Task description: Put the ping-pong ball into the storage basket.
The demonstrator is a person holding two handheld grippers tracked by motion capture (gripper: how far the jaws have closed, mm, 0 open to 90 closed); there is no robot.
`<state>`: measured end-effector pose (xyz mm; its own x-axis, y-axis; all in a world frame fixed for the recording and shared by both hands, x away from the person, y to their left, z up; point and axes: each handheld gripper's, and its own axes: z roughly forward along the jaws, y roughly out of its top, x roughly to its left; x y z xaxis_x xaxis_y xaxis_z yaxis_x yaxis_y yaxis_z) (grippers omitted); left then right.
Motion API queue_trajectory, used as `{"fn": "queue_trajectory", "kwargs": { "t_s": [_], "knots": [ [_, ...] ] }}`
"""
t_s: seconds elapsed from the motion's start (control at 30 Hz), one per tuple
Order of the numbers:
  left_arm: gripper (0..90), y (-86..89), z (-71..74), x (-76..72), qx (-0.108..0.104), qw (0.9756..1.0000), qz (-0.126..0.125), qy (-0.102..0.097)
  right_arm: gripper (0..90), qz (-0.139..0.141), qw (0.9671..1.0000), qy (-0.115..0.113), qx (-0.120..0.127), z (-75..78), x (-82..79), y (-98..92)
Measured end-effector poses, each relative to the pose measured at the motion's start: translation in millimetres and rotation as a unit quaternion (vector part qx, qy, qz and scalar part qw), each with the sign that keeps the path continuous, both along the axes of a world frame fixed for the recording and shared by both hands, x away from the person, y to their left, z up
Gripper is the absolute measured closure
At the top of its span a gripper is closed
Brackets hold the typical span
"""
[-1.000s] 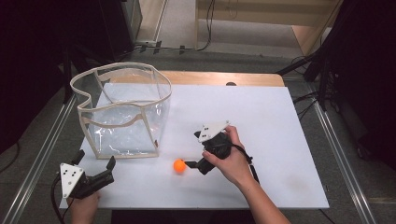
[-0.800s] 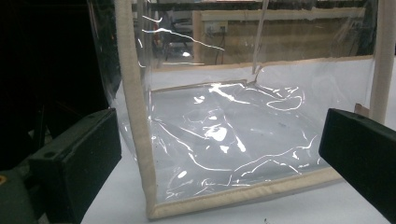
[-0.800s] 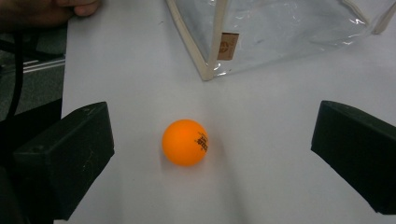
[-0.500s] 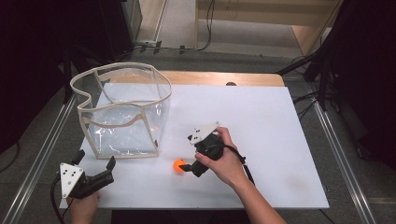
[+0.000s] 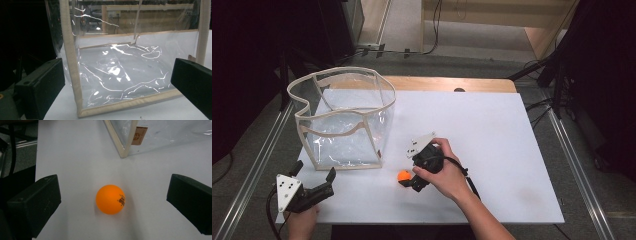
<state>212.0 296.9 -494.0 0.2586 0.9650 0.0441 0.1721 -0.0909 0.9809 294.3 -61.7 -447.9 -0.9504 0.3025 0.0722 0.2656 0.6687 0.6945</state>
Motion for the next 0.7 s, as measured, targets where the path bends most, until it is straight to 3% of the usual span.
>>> {"fn": "queue_trajectory", "kwargs": {
  "t_s": [0.37,0.7],
  "knots": [
    [0.0,0.0,0.0,0.3,0.000,1.0000,-0.002,0.001,0.0,0.006,0.9990,0.008,-0.043,-11.7,2.9,13.8],
    [0.0,-0.5,-0.1,-0.1,0.001,1.0000,-0.002,0.001,0.0,-0.007,0.9966,0.015,-0.081,-18.6,4.2,20.3]
  ]
}}
